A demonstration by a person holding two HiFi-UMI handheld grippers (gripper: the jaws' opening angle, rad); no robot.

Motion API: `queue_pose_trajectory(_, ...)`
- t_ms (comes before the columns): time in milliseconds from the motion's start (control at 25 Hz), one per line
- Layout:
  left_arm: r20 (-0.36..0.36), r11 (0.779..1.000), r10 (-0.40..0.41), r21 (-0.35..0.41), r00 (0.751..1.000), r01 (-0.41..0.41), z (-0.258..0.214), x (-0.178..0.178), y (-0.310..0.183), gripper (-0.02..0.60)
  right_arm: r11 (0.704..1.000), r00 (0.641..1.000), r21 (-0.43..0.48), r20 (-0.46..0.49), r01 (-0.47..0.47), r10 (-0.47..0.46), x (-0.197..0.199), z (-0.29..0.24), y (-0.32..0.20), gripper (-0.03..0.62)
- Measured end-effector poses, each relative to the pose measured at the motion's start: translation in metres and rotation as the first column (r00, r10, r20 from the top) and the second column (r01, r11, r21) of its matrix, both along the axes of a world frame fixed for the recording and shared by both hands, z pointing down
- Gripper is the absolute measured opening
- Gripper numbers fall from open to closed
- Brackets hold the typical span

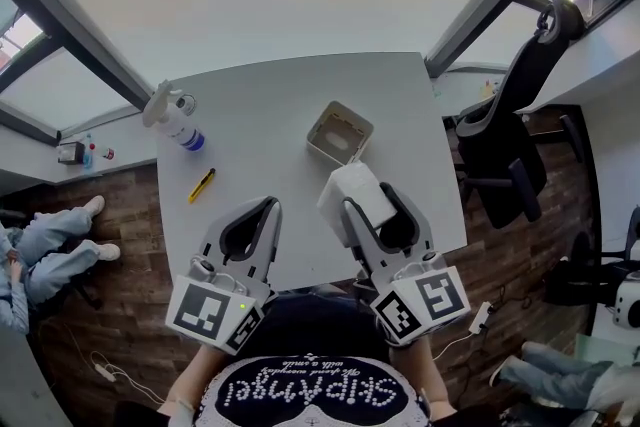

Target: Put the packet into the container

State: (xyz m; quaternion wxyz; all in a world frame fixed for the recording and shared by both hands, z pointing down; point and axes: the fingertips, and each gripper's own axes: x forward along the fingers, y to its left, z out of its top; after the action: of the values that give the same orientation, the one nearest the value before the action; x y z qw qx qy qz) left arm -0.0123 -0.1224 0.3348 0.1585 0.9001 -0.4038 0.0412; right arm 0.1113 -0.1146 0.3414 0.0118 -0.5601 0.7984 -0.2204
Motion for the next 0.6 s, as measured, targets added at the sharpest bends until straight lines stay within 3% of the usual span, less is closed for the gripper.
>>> queue_pose_trajectory(600, 0.021, 0.998, -0.059, -0.020, 0.998, 0.059, 0.006, -0.014, -0.011, 0.008, 0.997, 0.996, 0.077, -0.092, 0.020, -0.013, 0.016, -0.006, -0.064, 0.256)
